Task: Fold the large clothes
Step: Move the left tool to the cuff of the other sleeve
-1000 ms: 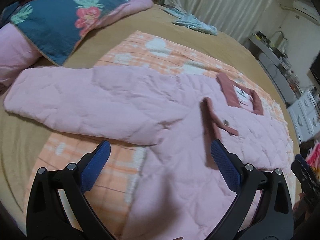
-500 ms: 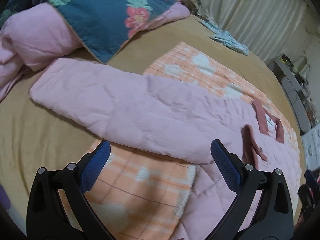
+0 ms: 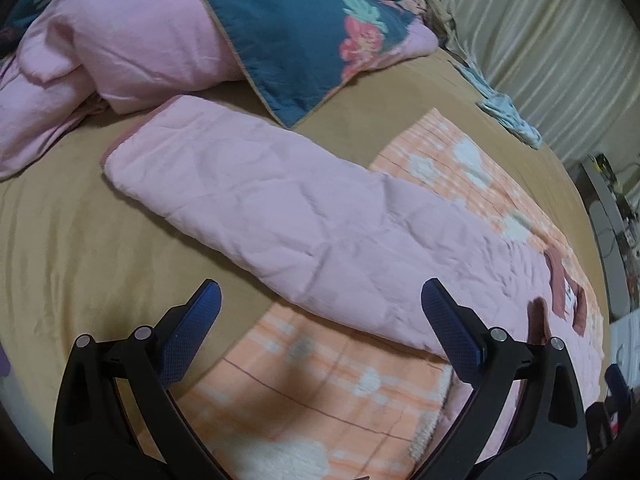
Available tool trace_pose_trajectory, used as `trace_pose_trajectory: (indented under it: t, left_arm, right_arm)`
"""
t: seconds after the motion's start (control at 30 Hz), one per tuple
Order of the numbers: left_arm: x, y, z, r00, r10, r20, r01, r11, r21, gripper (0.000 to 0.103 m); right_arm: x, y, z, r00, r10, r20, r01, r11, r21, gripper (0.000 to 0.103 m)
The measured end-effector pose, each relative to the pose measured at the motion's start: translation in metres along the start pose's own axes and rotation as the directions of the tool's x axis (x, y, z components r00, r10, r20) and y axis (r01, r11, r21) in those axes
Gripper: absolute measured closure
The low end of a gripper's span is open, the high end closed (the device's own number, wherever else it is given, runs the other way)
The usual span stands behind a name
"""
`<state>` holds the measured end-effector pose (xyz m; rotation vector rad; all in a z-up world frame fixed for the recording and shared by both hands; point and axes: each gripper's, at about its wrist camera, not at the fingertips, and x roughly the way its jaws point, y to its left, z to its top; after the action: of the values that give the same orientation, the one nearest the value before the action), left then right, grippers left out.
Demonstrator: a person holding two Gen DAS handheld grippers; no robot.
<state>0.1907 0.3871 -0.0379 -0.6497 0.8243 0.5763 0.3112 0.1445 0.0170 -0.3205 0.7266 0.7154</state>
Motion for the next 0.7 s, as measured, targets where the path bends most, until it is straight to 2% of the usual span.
trace_pose_trajectory:
  t: [0.13,0.37,0.5,0.7]
  left_arm:
    - [0.009,0.017,0.006,1.000,0.025,-0.007,-0.025,0.999,-0.035,0.009]
    - [0.030,0.043,0.013,0.999,0.026,-0.038,-0.031,0.993,-0.116,0.009]
    - [0.039,0.050,0.016,0.999,0.022,-0.038,-0.027,0.989,-0.145,0.009]
    - [0.059,0.067,0.014,0.999,0.018,-0.044,-0.028,0.970,-0.243,0.009]
  right_arm:
    - [0.017,0.018,0.006,1.000,0.011,-0.016,-0.012,0.999,-0.038,0.004]
    - [0.042,0.035,0.013,0.998,0.038,-0.046,-0.040,0.998,-0.041,0.004]
    - [0.051,0.036,0.013,0.997,0.038,-0.061,-0.040,0.998,-0.040,0.004]
    - [0.057,0.026,0.004,0.996,0.037,-0.077,-0.039,0.999,-0.012,0.004]
